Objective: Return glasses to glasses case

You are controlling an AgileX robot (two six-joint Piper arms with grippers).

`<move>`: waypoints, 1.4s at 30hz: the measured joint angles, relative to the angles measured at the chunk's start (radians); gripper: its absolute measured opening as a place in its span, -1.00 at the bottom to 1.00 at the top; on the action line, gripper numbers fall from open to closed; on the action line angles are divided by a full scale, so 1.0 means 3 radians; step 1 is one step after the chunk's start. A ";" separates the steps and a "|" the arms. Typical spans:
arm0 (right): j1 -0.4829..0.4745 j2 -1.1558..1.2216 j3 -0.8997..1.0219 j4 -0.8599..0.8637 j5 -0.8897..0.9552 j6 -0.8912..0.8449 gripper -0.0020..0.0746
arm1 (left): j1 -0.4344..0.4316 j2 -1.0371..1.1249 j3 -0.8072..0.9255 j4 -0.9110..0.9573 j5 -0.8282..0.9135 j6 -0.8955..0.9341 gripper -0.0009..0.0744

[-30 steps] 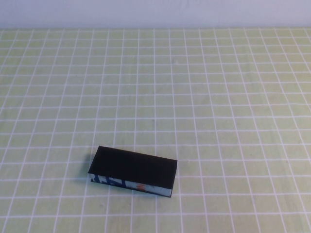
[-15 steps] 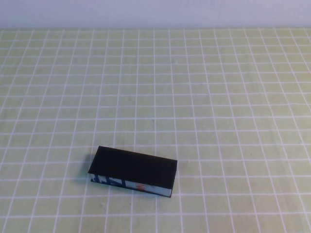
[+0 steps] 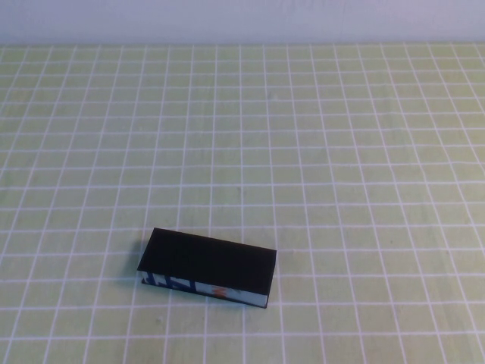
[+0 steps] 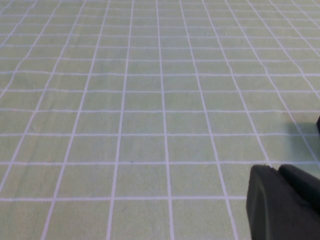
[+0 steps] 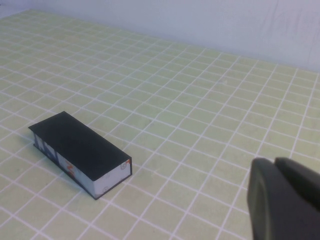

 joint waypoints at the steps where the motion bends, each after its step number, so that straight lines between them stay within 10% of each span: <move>1: 0.0000 0.0000 0.0000 0.0000 0.0000 0.0000 -0.99 | 0.0000 0.0000 0.0000 0.0000 0.0000 0.0000 -0.98; 21: -0.0040 0.0000 0.0000 0.0014 0.0000 0.0000 -0.99 | 0.0000 0.0000 0.0000 0.0000 0.0002 0.0000 -0.98; 32: -0.1257 -0.0190 0.0006 0.0113 0.0000 0.0000 -0.99 | 0.0000 0.0000 0.0000 0.0000 0.0002 0.0000 -0.98; 42: -0.1494 -0.0468 0.0810 -0.0116 -0.0825 0.0000 -0.99 | 0.0000 0.0000 0.0000 0.0000 0.0002 0.0000 -0.98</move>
